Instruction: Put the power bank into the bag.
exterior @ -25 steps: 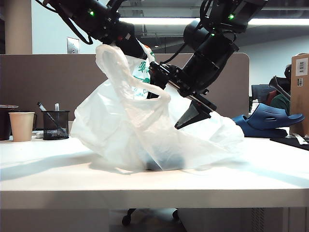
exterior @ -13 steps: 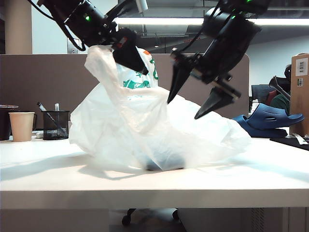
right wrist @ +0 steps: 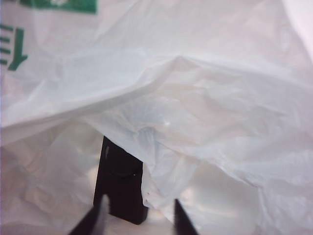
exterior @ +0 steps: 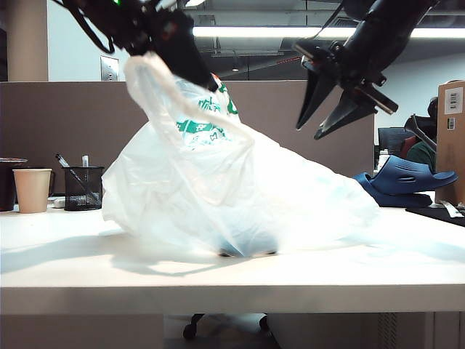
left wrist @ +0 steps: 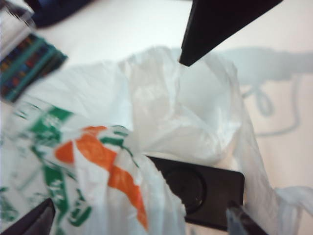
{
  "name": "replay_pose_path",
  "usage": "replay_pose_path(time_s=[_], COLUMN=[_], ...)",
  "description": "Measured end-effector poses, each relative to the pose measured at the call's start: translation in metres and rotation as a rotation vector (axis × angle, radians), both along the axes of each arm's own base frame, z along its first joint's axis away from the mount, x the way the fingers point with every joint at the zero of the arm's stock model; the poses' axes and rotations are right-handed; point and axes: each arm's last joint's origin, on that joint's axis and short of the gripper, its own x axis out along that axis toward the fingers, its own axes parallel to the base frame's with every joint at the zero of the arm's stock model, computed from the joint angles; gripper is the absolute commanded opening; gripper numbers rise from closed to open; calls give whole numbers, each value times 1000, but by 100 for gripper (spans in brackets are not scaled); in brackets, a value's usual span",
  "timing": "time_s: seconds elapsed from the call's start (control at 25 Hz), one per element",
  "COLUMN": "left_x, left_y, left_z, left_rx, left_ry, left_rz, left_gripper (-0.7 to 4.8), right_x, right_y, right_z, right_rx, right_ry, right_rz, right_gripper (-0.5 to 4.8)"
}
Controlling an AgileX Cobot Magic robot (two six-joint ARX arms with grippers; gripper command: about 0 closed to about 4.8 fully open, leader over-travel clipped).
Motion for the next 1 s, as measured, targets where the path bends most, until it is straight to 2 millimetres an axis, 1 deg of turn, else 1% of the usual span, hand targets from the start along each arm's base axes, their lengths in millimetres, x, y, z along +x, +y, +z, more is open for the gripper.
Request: replay_pose_path(time_s=[0.04,0.08,0.12,0.16,0.28,0.36,0.44,0.6,0.64,0.68,0.72,0.76,0.8,0.84,0.88,0.92,1.0], left_x=[-2,-5,-11,-16,-25,-31,-44,-54,-56,-63,-70,-74,-78,-83,-87,-91,-100], left_y=[1,2,5,8,12,15,21,29,31,36,42,45,48,51,54,57,63], left_z=[4,8,18,26,38,46,61,74,77,86,95,100,104,109,113,116,123], left_rx=[-5,-11,-25,-37,-54,-65,-72,-49,-44,-39,-34,-32,-33,-33,-34,-33,-34], left_ry=[-12,-25,-56,-82,-120,-144,-203,-270,-289,-338,-391,-417,-440,-467,-486,-505,-541], left_rz=[0,0,-1,-1,-1,-1,30,122,146,203,270,306,335,372,399,429,495], left_gripper=[472,472,472,472,471,471,470,447,382,287,226,175,106,54,16,-9,-7], right_x=[-1,-1,-3,-4,-7,-10,-17,-23,-25,-30,-38,-42,-46,-50,-55,-59,-70], right_y=[-1,-3,-5,-7,-9,-10,-14,-25,-29,-37,-46,-50,-55,-60,-66,-72,-86], right_z=[1,2,5,8,14,19,32,44,48,58,70,76,81,86,92,97,110], right_rx=[-1,0,0,0,-1,0,8,16,17,22,26,26,23,23,22,22,19], right_ry=[-1,-2,-6,-15,-36,-53,-93,-129,-139,-171,-211,-232,-255,-272,-295,-313,-360], right_rz=[-2,-3,-6,-8,-3,1,-2,-28,-37,-59,-77,-84,-92,-102,-119,-137,-182], right_gripper=[121,84,56,38,-3,-5,-5,-6,-6,-6,-6,-6,-5,-5,-6,-5,-6])
